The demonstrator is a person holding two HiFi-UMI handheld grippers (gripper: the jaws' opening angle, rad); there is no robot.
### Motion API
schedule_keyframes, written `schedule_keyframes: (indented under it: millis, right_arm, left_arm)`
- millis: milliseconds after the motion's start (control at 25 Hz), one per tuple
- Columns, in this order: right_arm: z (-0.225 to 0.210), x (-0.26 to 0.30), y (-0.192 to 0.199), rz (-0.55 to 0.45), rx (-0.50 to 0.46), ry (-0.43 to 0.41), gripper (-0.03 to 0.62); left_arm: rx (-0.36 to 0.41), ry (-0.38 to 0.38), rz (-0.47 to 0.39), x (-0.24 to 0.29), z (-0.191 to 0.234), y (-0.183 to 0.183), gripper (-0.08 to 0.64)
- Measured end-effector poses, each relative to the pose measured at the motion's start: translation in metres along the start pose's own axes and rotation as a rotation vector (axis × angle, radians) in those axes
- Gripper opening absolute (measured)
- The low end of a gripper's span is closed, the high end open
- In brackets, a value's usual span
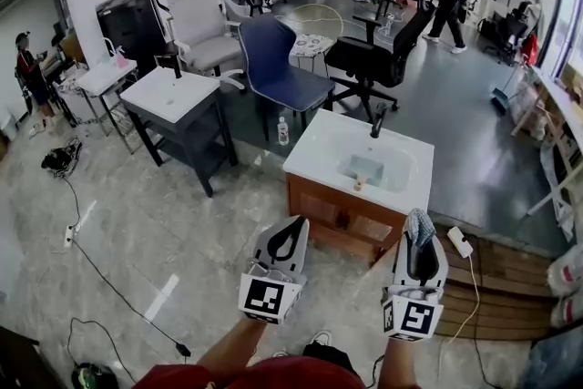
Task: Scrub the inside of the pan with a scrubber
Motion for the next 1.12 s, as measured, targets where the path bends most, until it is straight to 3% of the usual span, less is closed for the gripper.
schedule_keyframes:
  millis: [720,1120]
  right_arm:
    - [-0.100,0.048,0.018,-0.014,0.066,0.026,0.175]
    - [-0.128,0.082,0.033,-0.005,0.072,0.015,0.175]
  left_arm:
    - [0.053,0.036,-0.033,0.103,-0.056,0.000,0.012]
    - [0.039,0.032,0.028,0.141,-0.065,0.012,0.012]
Point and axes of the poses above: the fingertips, and each gripper's own axes: x forward along the fingers, z to its left, y out of its underside, the point moved 4 cm from there along -x, backward along the fingers, and after that the axes turned 11 degrees about x, right-handed, at the moved point
